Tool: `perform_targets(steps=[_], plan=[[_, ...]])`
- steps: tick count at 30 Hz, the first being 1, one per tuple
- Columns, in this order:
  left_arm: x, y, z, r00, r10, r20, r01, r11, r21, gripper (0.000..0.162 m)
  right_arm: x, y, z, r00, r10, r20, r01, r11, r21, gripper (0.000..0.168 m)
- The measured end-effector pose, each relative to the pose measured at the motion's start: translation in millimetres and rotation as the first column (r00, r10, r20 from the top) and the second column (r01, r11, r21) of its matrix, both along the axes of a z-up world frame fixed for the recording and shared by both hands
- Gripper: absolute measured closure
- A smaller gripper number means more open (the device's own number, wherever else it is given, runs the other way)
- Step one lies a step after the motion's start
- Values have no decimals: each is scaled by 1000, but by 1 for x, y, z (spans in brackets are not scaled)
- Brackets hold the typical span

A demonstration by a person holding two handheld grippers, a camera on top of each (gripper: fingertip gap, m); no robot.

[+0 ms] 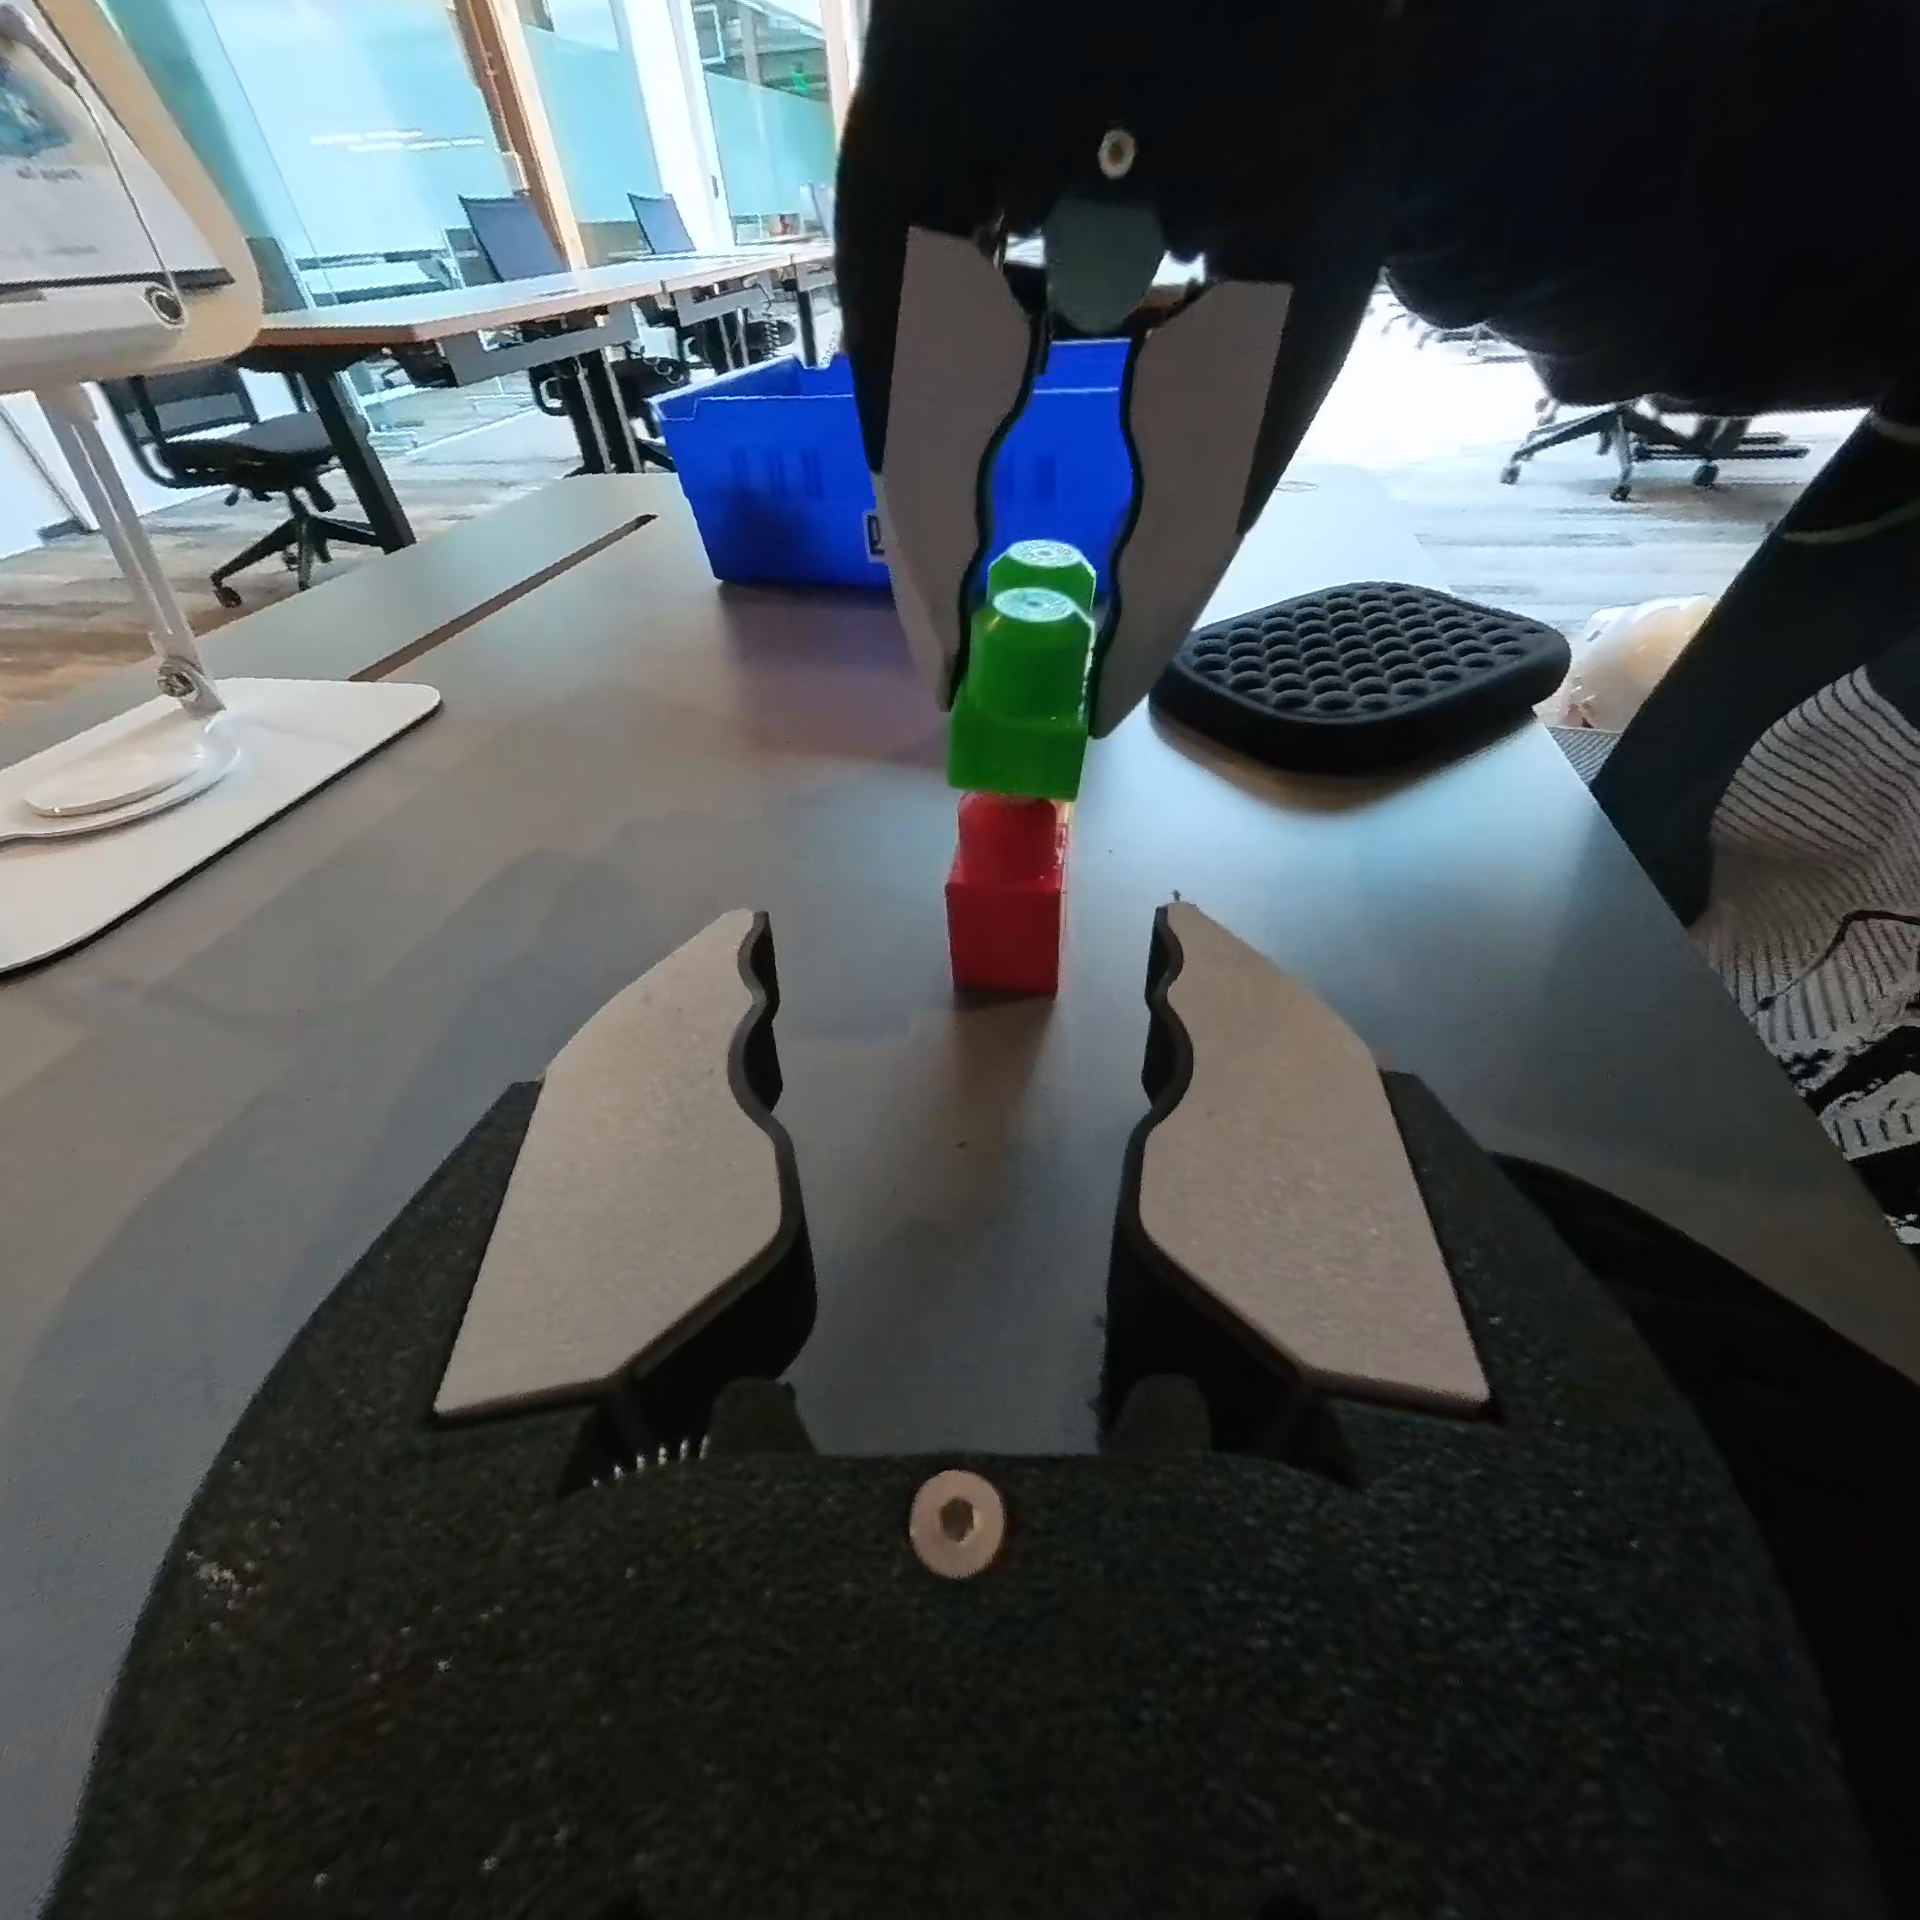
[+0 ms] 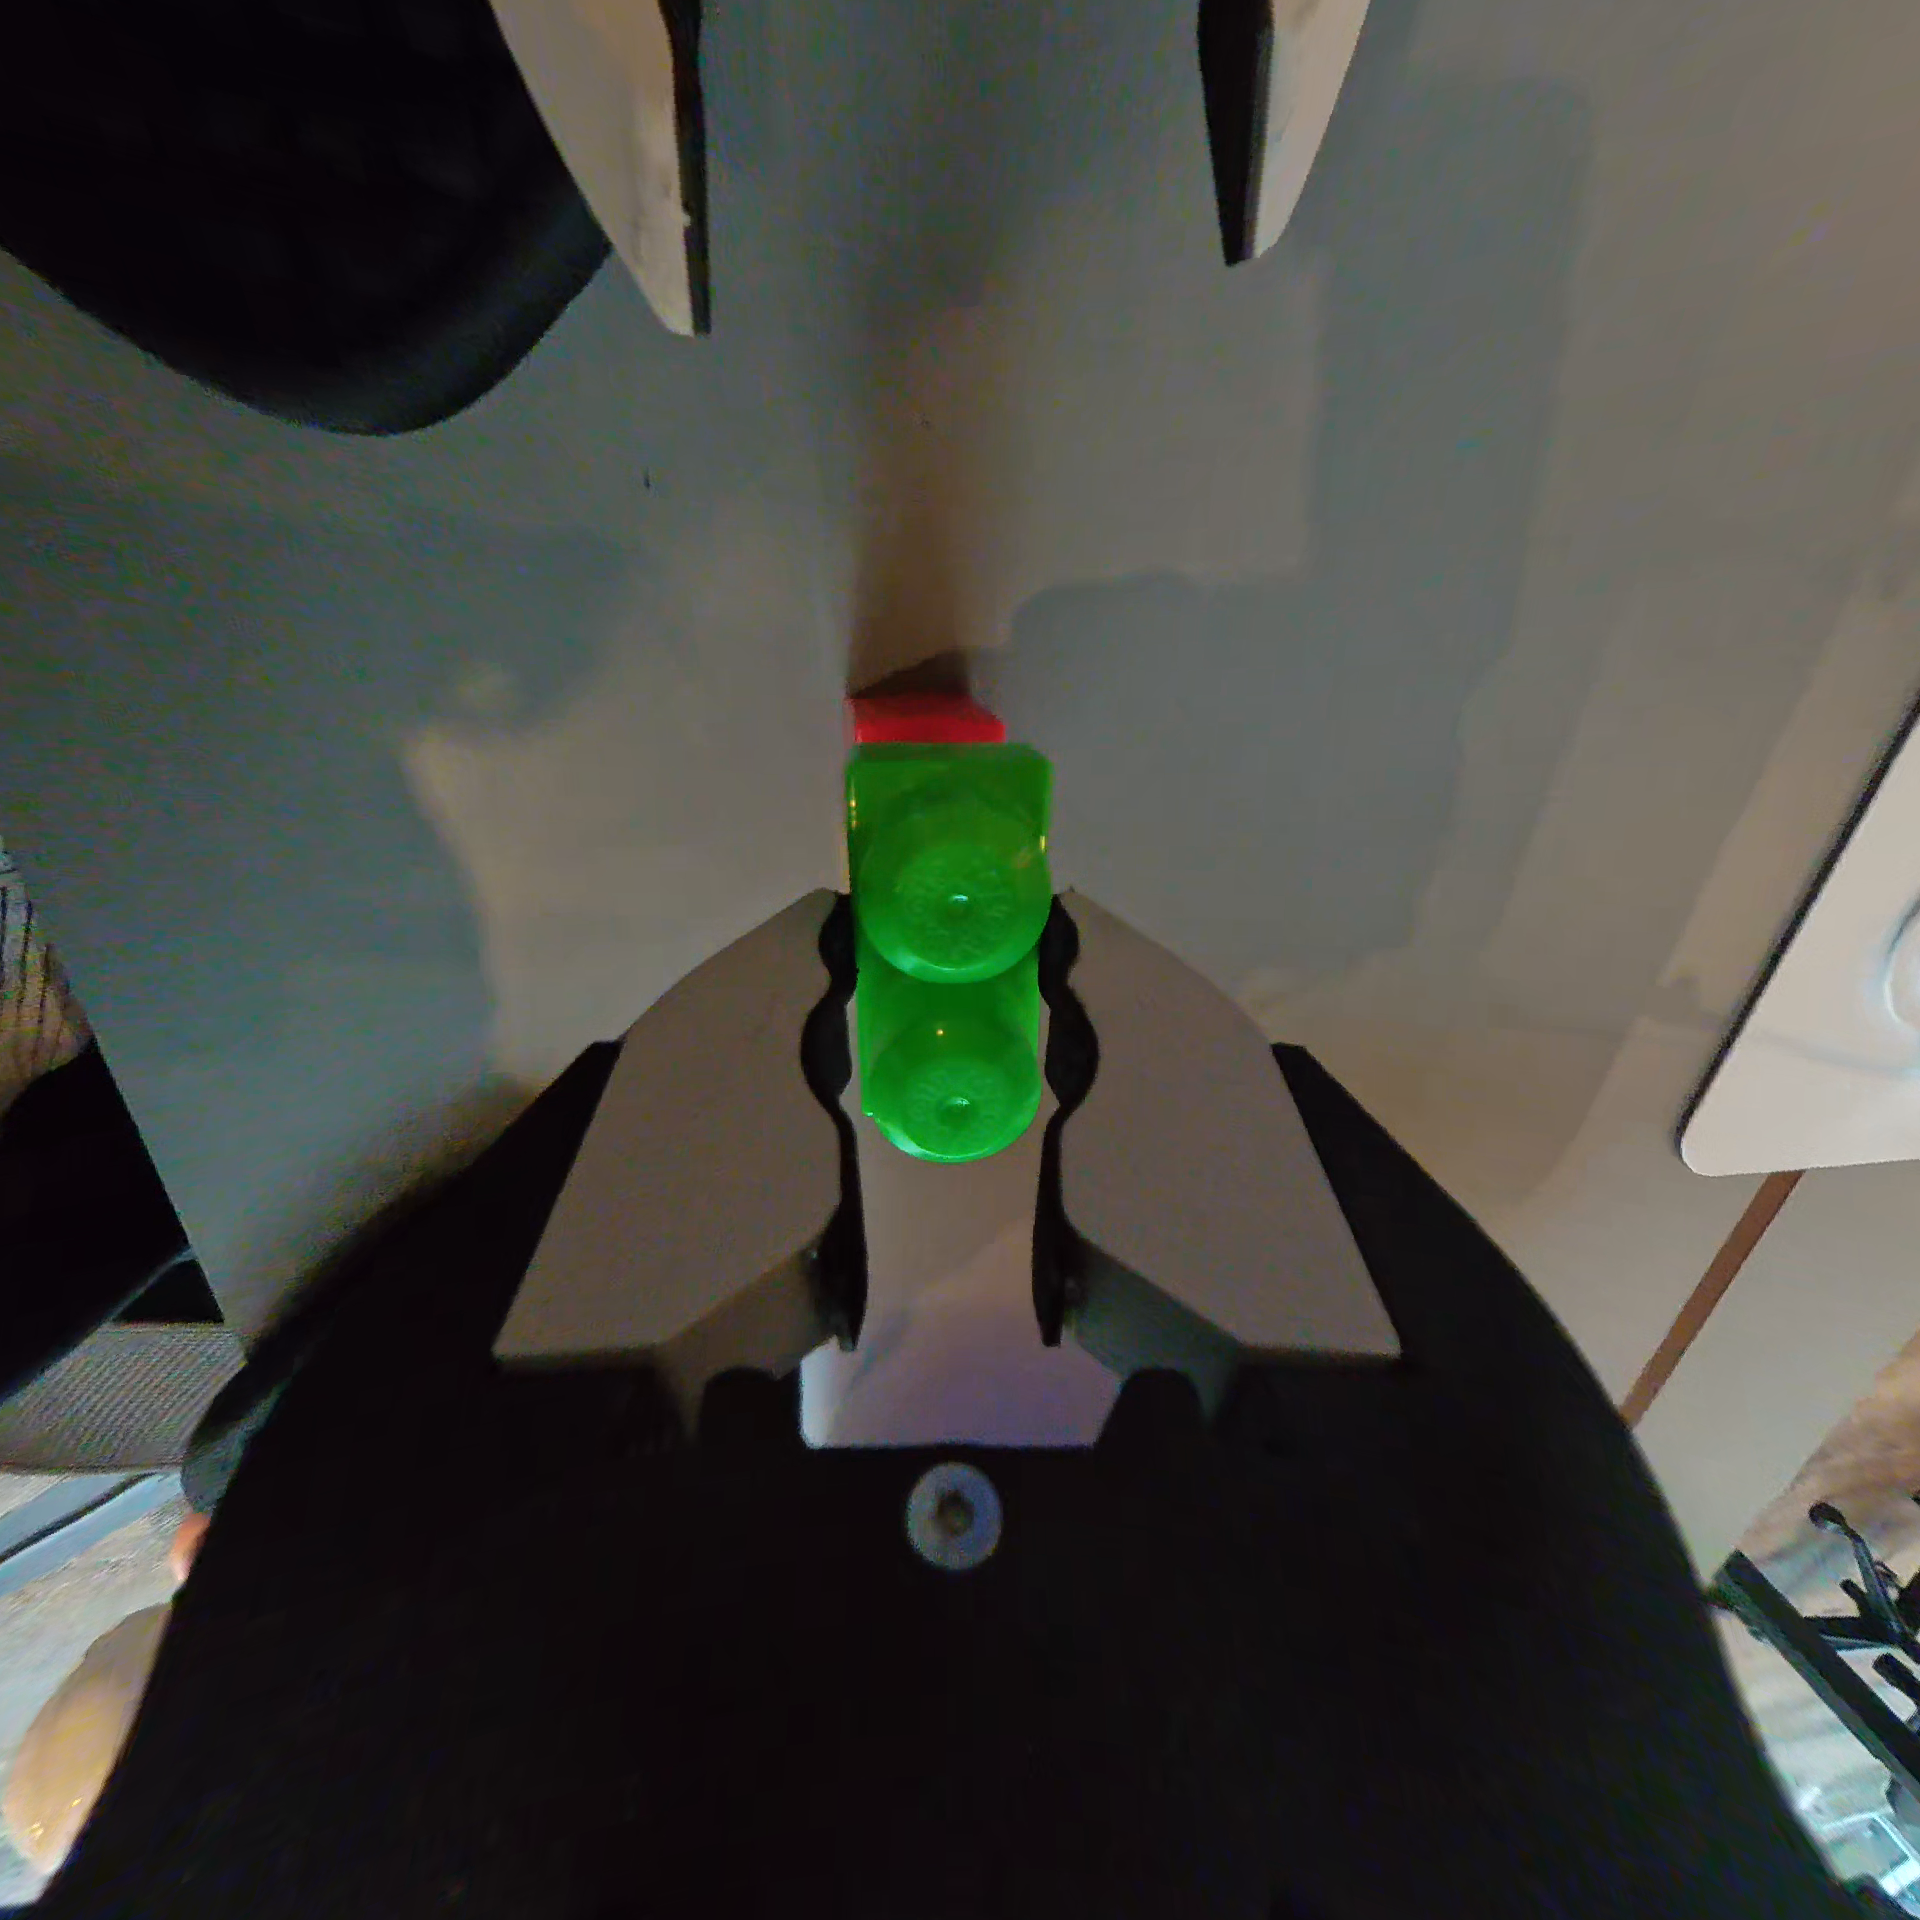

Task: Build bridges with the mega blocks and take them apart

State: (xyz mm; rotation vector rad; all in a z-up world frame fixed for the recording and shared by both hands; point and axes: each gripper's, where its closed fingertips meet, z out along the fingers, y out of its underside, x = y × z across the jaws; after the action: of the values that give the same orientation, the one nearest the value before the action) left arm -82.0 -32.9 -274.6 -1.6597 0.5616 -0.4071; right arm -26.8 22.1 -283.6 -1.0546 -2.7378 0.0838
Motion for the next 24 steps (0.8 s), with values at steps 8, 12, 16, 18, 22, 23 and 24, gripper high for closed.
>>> perform_targets(steps=[8, 12, 16, 18, 22, 23, 24], plan=[[-1, -1, 1, 1000, -1, 8, 1, 1000, 7, 95, -1, 0, -6, 1000, 6, 21, -7, 1000, 15, 134], [-1, 0, 1, 1000, 1, 5, -2, 1000, 5, 96, -2, -1, -11, 1000, 9, 28, -9, 1000, 13, 134], [0, -1, 0, 1000, -1, 0, 1, 1000, 5, 98, -2, 0, -16, 999, 10, 41, -10, 1000, 17, 134], [0, -1, 0, 1000, 0, -3, 0, 1000, 5, 98, -2, 0, -18, 999, 8, 47, -9, 1000, 17, 134], [1, -1, -1, 1000, -1, -10, 1, 1000, -2, 99, -1, 1, -24, 998, 13, 61, -14, 1000, 23, 134], [1, -1, -1, 1000, -1, -10, 1, 1000, -2, 100, -1, 1, -24, 998, 13, 62, -15, 1000, 20, 134], [1, -1, -1, 1000, 0, -6, 0, 1000, -2, 100, -1, 1, -24, 998, 15, 64, -16, 1000, 18, 134]])
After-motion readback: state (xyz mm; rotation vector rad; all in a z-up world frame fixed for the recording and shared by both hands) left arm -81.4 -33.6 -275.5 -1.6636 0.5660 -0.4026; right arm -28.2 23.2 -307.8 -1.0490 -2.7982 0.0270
